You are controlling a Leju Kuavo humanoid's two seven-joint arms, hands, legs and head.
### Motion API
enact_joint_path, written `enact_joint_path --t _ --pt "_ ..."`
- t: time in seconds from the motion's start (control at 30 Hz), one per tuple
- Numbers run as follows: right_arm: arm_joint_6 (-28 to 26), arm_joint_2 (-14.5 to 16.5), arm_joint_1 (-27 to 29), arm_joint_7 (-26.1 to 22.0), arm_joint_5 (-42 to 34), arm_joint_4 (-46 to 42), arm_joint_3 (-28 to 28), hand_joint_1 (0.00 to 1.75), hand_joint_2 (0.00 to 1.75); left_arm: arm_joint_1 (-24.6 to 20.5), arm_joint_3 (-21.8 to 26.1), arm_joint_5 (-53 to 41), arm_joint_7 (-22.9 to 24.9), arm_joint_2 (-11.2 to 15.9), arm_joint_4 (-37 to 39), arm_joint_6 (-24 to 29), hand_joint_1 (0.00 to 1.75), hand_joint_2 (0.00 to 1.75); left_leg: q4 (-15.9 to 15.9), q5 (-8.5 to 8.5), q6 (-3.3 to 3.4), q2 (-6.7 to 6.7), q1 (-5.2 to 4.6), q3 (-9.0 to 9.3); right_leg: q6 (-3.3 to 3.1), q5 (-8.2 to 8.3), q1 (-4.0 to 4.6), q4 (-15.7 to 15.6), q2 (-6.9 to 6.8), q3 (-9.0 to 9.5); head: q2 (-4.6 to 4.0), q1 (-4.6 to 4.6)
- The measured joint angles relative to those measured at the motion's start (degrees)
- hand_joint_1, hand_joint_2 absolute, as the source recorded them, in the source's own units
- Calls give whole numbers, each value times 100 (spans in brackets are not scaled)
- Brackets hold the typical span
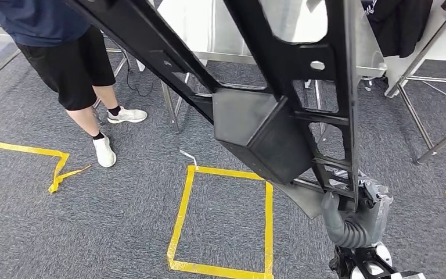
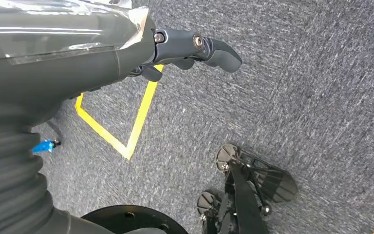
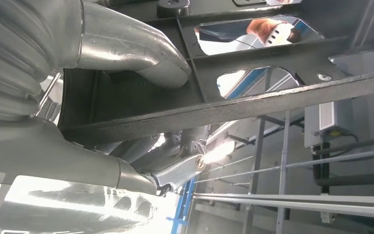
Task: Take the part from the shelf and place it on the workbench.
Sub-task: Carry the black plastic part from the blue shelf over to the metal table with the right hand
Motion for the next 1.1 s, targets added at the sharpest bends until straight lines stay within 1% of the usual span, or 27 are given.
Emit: enact_joint_path --t 0.03,0.1,0.17,0.2,0.23,0.3,0.33,0.37,0.4,0.43,0.47,0.5,0.53,0.57,0.6,0.67,0.7,0.73,0.8,0.83,0.87,0.9,0.97,1.0,1.03,1.07,1.1 --pt "0 3 1 0 4 -1 -2 175 175 1 -1 1 3 1 0 3 0 175 17 -17 -30 -13 -12 -10 -48 46 1 -139 9 62 0 1" --pt "0 12 0 0 14 -2 -7 175 175 10 -1 1 17 1 0 10 0 175 20 -30 -72 -20 -14 -19 -182 57 8 -164 9 82 0 -4" --pt "0 25 -5 0 21 -2 -13 175 175 15 -1 1 38 2 0 18 0 175 120 -99 -124 34 4 -53 -266 65 -15 -176 3 103 0 -15" --pt "0 33 -7 0 23 -2 -14 175 175 13 -1 1 45 2 0 21 0 175 304 -208 -155 75 17 -135 -300 62 -35 -183 -4 120 0 -25" --pt "0 40 -9 0 25 -2 -16 175 175 12 -1 -1 49 1 0 23 0 175 600 -360 -184 119 31 -274 -326 51 -38 -184 -13 134 0 -35" --pt "0 48 -8 0 29 -1 -17 175 175 13 -1 -4 57 -5 0 25 0 175 1354 -672 -229 162 60 -674 -361 28 -35 -184 -34 153 0 -46" --pt "0 50 -7 0 31 -1 -18 175 175 16 -1 -6 61 -8 0 25 0 175 1600 -721 -242 172 74 -825 -369 19 -34 -184 -42 161 0 -47" --pt "0 52 -7 0 32 0 -18 175 175 19 -1 -7 66 -10 0 25 0 175 1657 -665 -249 179 84 -886 -372 8 -36 -183 -45 172 0 -48" --pt "0 56 -7 0 33 1 -19 175 175 21 -1 -8 68 -11 0 25 0 175 1472 -499 -249 190 94 -822 -368 -7 -41 -183 -47 192 0 -49" --pt "0 62 -8 0 34 1 -19 175 175 21 -2 -8 69 -10 0 26 0 175 1110 -277 -242 206 101 -656 -355 -27 -47 -184 -46 221 0 -50" --pt "0 69 -9 0 37 1 -20 175 175 18 -2 -9 70 -10 0 26 0 175 706 -109 -233 234 100 -456 -328 -53 -43 -184 -46 248 0 -49" --pt "0 75 -12 0 39 1 -20 175 175 12 -3 -10 70 -11 0 27 0 175 373 2 -217 254 90 -289 -296 -78 -29 -184 -47 269 0 -49" --pt "0 79 -16 0 42 1 -20 175 175 6 -4 -12 70 -11 0 27 0 175 177 33 -198 267 74 -191 -262 -99 -15 -188 -49 281 0 -47" --pt "0 81 -18 0 45 1 -20 175 175 4 -4 -13 70 -13 0 27 0 175 109 3 -172 268 50 -159 -225 -114 -4 -200 -52 287 0 -46" --pt "0 82 -22 0 47 0 -20 175 175 4 -5 -15 70 -13 0 27 0 175 100 -9 -137 250 30 -161 -191 -123 -3 -223 -59 299 0 -49" --pt "0 80 -25 0 50 -3 -22 175 175 13 -6 -16 70 -14 0 27 0 175 36 -11 -49 220 37 -89 -126 -163 -9 -201 -71 310 -1 -44" --pt "0 79 -30 0 50 -5 -26 175 175 13 -7 -16 69 -15 0 27 0 175 -1 -15 -3 212 45 -36 -120 -227 -4 -54 -70 249 -1 -37" --pt "0 78 -34 0 49 -5 -31 175 175 11 -7 -16 69 -16 0 28 0 175 -31 -23 38 204 52 18 -132 -325 4 223 -63 108 -1 -22" --pt "0 77 -30 0 48 -1 -51 175 175 6 -7 -17 69 -22 0 29 0 175 -37 -77 96 187 23 78 -178 -550 17 1016 -42 -365 0 -3" --pt "0 77 -21 0 50 3 -64 175 175 9 -7 -18 70 -25 0 31 0 175 -37 -109 113 169 7 108 -179 -596 23 1322 -35 -591 0 2" --pt "1 75 -14 0 54 9 -78 175 175 14 -7 -18 73 -27 0 37 0 175 -36 -147 123 151 -8 147 -159 -552 28 1435 -29 -728 0 1" --pt "5 75 -10 0 56 13 -89 175 175 19 -7 -18 76 -28 0 48 0 175 -36 -189 126 131 -20 202 -122 -408 34 1309 -27 -744 0 2" --pt "17 74 -12 0 59 17 -102 175 175 24 -7 -18 82 -32 0 70 0 175 -37 -285 114 100 -33 321 -65 39 51 538 -24 -494 0 5" --pt "23 74 -13 0 59 18 -105 175 175 22 -7 -18 84 -34 0 77 0 175 -34 -344 94 88 -49 364 -83 199 69 170 -21 -333 0 5" --pt "26 75 -16 0 60 19 -105 175 175 19 -7 -18 84 -37 0 80 0 175 -35 -400 70 81 -59 392 -129 280 86 -68 -17 -218 0 4" --pt "28 76 -20 0 60 20 -105 175 175 17 -7 -18 85 -39 0 81 0 175 -41 -451 41 76 -64 409 -194 285 106 -171 -13 -156 0 2" --pt "30 76 -27 0 61 20 -105 175 175 13 -7 -18 87 -40 0 83 0 175 -52 -497 8 76 -67 432 -260 242 124 -180 -7 -122 0 1"
